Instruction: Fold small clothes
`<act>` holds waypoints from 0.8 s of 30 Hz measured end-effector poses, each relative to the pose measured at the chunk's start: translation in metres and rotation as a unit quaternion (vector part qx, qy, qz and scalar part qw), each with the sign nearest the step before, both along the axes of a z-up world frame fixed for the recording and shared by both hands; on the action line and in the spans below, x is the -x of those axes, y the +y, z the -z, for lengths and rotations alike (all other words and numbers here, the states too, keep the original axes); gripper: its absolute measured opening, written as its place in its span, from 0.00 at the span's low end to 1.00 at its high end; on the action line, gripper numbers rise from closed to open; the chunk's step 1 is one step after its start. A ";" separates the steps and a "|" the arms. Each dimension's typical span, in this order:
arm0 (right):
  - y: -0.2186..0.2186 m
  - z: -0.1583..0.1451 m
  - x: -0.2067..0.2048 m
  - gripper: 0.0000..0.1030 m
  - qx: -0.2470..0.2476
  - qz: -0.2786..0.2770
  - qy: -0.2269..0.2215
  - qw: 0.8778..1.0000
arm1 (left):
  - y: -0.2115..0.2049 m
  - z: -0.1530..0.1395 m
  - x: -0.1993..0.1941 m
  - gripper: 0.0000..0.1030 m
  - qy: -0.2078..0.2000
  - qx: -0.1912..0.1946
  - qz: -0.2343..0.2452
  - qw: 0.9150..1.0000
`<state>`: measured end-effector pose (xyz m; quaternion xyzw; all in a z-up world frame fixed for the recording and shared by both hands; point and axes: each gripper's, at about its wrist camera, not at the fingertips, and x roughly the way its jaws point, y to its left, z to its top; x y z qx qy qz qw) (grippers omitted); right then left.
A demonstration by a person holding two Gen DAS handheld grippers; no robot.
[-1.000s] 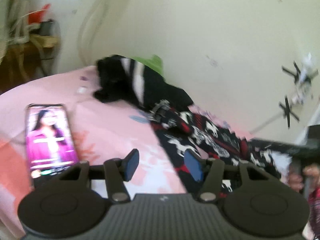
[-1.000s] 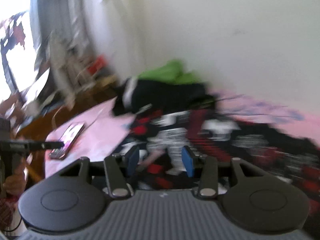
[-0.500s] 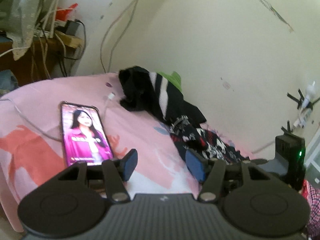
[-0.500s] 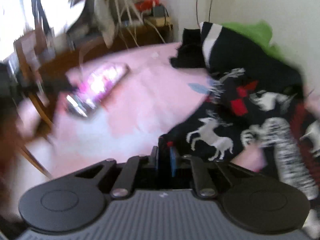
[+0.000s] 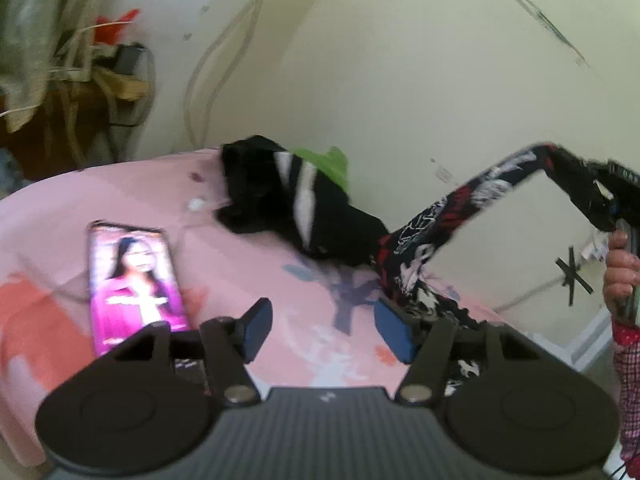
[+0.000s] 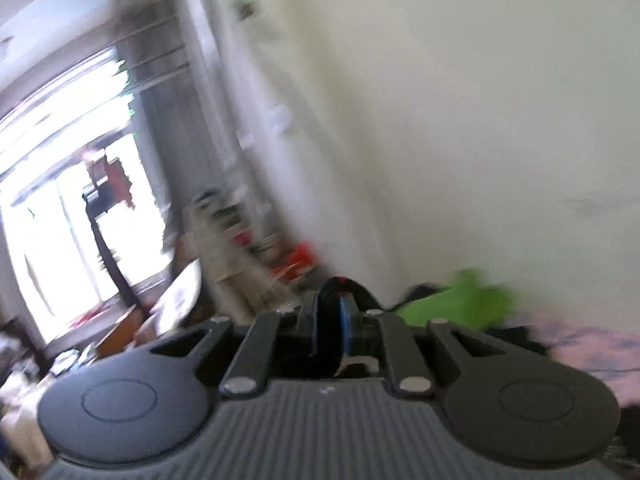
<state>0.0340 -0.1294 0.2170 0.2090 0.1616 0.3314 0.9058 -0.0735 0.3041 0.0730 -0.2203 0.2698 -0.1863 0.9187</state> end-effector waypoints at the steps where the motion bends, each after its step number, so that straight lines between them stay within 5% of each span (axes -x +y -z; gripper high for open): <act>1: -0.023 0.002 0.006 0.06 -0.003 0.020 0.007 1.000 | -0.009 -0.003 -0.006 0.56 0.000 -0.003 0.010 1.000; 9: -0.190 0.079 0.076 0.06 -0.035 0.205 0.083 0.975 | -0.106 -0.023 -0.084 0.58 -0.009 -0.035 0.103 0.994; 17: -0.234 0.152 0.106 0.06 -0.075 0.247 0.149 0.955 | -0.229 0.013 -0.177 0.57 0.056 -0.079 0.163 0.982; 20: -0.232 0.155 0.107 0.06 -0.082 0.252 0.154 0.952 | -0.262 0.036 -0.194 0.44 0.073 -0.111 0.165 0.977; 22: -0.228 0.152 0.105 0.06 -0.092 0.249 0.153 0.952 | -0.275 0.055 -0.202 0.17 0.083 -0.138 0.158 0.974; 24: -0.222 0.147 0.099 0.06 -0.093 0.243 0.148 0.954 | -0.274 0.064 -0.202 0.16 0.065 -0.143 0.155 0.975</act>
